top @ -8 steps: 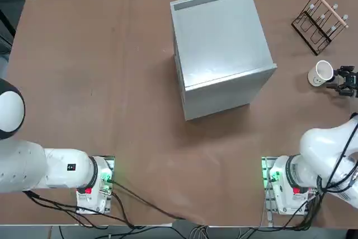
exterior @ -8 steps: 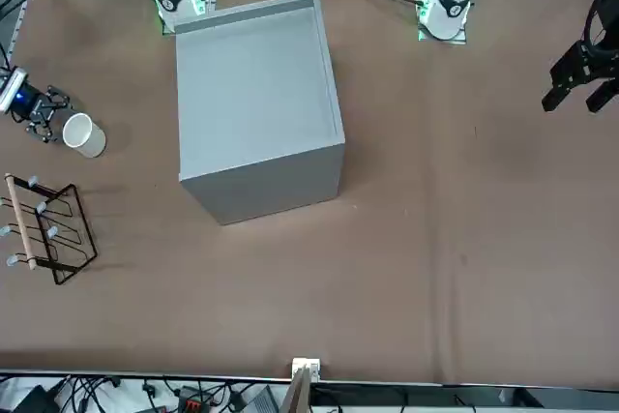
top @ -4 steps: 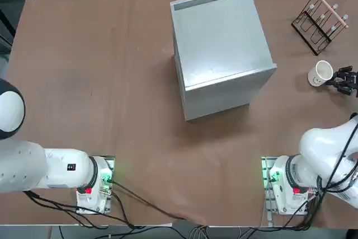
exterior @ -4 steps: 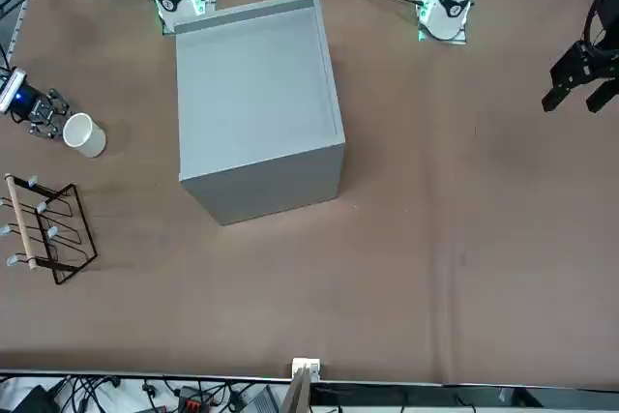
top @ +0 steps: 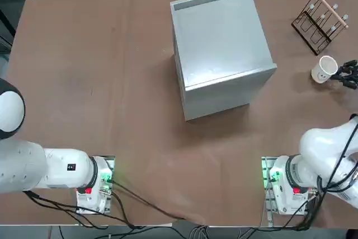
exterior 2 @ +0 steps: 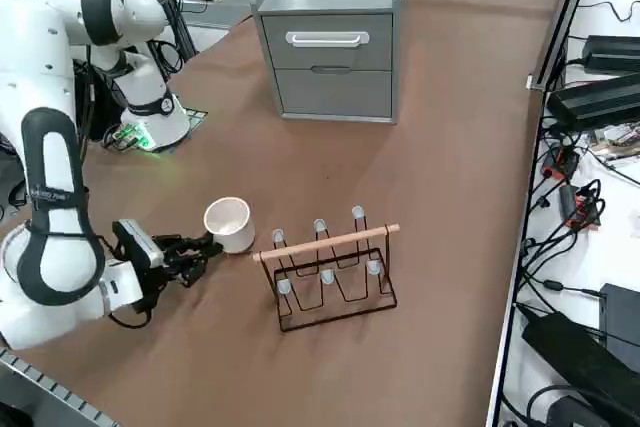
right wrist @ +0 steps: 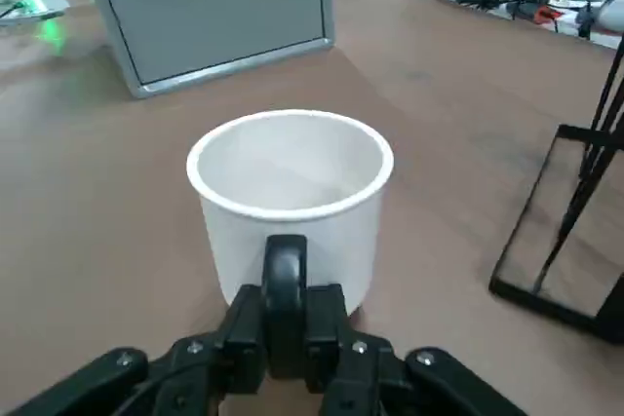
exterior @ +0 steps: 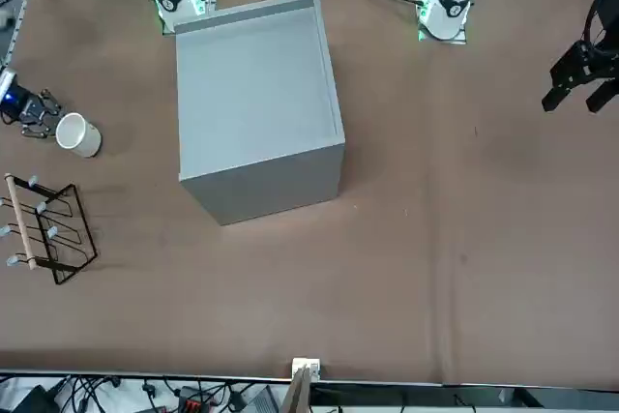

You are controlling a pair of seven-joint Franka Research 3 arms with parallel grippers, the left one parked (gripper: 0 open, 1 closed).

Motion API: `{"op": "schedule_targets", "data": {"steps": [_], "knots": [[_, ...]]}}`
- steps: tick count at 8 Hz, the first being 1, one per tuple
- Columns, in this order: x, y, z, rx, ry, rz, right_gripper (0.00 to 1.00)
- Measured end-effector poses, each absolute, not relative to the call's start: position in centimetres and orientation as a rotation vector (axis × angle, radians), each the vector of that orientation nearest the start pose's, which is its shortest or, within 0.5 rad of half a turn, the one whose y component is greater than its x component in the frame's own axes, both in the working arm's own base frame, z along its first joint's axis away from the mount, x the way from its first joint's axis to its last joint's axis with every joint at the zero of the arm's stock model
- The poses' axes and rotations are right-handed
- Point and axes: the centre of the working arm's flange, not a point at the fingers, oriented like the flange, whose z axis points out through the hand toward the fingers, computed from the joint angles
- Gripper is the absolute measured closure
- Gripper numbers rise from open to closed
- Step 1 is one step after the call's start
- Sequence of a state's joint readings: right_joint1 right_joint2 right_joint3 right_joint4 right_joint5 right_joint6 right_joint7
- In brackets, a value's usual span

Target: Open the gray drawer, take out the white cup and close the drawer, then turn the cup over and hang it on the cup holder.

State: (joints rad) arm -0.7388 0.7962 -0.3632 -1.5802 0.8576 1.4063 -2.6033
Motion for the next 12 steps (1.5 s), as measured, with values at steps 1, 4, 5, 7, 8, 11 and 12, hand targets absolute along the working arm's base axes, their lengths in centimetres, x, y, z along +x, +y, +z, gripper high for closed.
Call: {"op": "schedule_targets", "data": {"steps": [1, 4, 5, 7, 8, 11, 12], "knots": [[37.6, -48.7, 20.7, -1.927, -1.331, -0.905, 0.80], [38.1, -49.0, 32.2, -2.060, -1.383, -0.664, 0.80], [39.0, -48.0, 35.4, -2.098, -1.409, -0.580, 0.80], [42.9, -45.1, 41.3, -2.178, -1.511, -0.375, 0.80], [45.5, -43.0, 44.5, -2.233, -1.555, -0.239, 0.80], [52.2, -35.0, 51.1, -2.371, -1.686, 0.178, 0.80], [54.1, -31.9, 52.7, -2.417, -1.734, 0.321, 0.80]]}}
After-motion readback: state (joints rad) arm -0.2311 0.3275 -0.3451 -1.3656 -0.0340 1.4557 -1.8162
